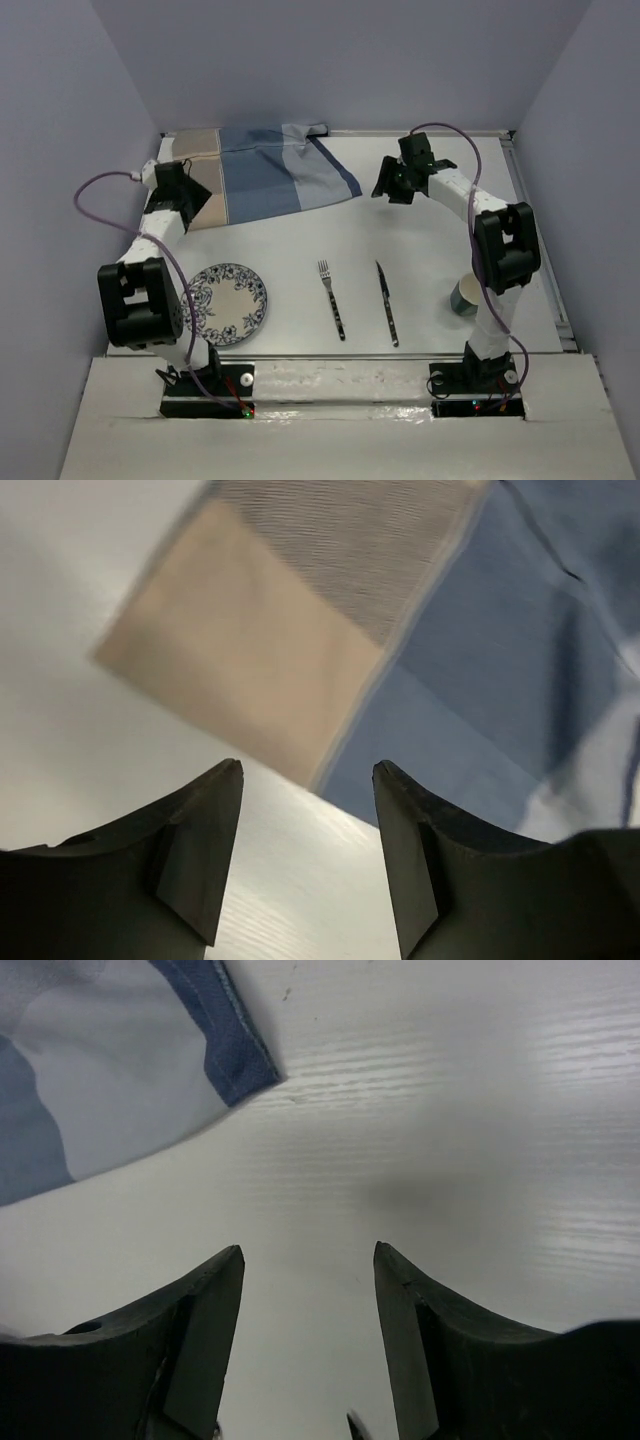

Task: Set the dinner table for one person

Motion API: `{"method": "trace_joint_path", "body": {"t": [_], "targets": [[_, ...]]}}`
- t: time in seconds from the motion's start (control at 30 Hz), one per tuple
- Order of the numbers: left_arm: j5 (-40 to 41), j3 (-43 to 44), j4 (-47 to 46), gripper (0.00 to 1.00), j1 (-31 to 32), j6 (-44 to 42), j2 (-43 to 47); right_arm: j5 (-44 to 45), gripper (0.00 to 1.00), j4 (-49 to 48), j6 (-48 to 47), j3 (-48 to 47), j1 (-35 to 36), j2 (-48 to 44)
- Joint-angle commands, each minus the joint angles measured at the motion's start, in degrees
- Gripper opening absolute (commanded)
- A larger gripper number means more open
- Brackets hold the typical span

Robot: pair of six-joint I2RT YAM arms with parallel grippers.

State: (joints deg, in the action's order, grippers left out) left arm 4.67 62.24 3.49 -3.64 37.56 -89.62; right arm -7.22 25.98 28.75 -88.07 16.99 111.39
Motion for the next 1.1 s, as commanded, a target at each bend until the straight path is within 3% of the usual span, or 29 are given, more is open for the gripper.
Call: {"method": "trace_joint_path", "body": {"t": [0.0, 0.27, 0.53, 0.8, 0.9, 0.97, 1.07], "targets": [[5.3, -9.8, 0.3, 0.65, -7.9, 6.3, 4.7, 2.1, 0.63, -5.7, 3.9, -4.1, 1.9, 3.2], [3.0, -14.2, -3.0, 0.67, -15.5, 8.4, 1.0, 0.6, 0.67, -9.4, 3.0, -2.5, 3.0, 5.8], [0.5, -11.2, -10.2, 0.67, -15.9, 12.0, -9.0, 0.5, 0.66, -9.6, 3.6, -3.1, 3.0, 8.3], [-0.5, -10.3, -13.8, 0.63, -15.8, 14.6, -12.0, 2.5, 0.64, -10.2, 5.7, -5.6, 3.0, 11.7], [-0.7, -10.6, -14.6, 0.5, -15.8, 14.6, -12.1, 4.3, 0.64, -10.2, 6.8, -6.8, 3.0, 13.1], [-0.9, -10.9, -15.8, 0.35, -15.8, 14.7, -12.0, 4.9, 0.64, -10.2, 7.6, -7.8, 3.0, 14.0], [-1.2, -10.9, -16.7, 0.23, -15.8, 14.7, -12.1, 5.1, 0.64, -10.2, 8.6, -9.3, 3.0, 16.2]]}}
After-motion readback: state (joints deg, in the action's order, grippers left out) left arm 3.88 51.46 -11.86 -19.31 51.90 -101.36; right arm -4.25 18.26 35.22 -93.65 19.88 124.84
